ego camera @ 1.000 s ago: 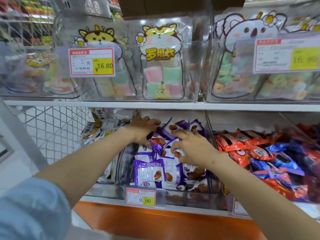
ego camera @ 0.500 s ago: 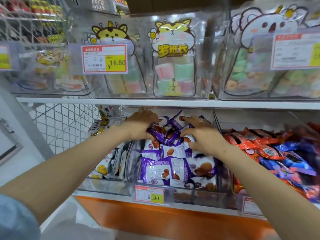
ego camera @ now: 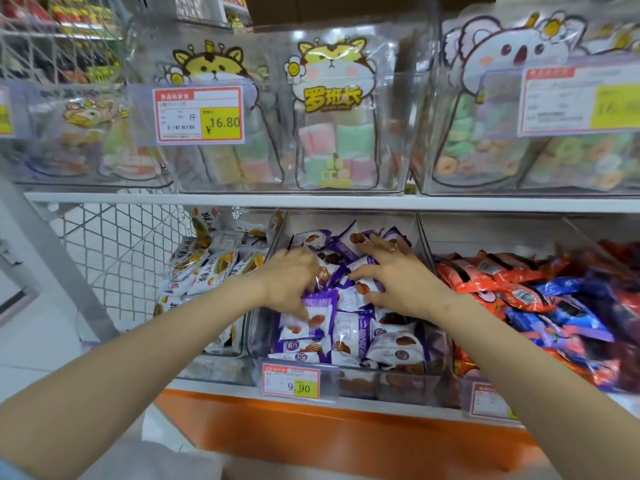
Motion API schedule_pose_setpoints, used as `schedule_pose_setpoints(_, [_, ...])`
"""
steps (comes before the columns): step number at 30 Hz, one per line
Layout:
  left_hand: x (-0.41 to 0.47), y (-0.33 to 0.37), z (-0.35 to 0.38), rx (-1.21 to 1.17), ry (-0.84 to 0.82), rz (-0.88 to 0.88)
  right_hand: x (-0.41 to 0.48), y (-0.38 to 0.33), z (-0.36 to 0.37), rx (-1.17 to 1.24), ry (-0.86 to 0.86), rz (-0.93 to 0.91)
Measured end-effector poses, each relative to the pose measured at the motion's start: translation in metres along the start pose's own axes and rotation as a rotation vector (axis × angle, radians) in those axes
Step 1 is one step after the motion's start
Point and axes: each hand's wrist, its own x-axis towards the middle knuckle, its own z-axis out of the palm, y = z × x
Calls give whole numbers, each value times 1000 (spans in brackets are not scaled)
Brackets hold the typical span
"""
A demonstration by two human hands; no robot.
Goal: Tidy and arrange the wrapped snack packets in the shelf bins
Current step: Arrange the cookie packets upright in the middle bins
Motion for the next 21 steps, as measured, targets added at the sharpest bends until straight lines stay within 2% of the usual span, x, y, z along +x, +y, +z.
schedule_pose_setpoints(2, [4,-11,-5,8,172,-95,-4,-4,-1,29,5,-5])
schedule_pose_setpoints(3, [6,-15,-7,11,205,-133,-6,-7,-1,36,19,-20])
schedule_pose_setpoints(7, [14,-16,-3,64,221,-177,-12,-24,8,1,-31,-133])
schedule_pose_setpoints(10, [11,-11,0,68,302,-189,-11,-31,21,-142,-147,-89])
schedule_pose_setpoints(14, [2,-12,3,-38,301,-191,-4,-29,26,-188,-158,-3])
schedule_pose_setpoints(21, [-7,-5,15,-211,367,-268,-4,-36,28,-189,-179,-31])
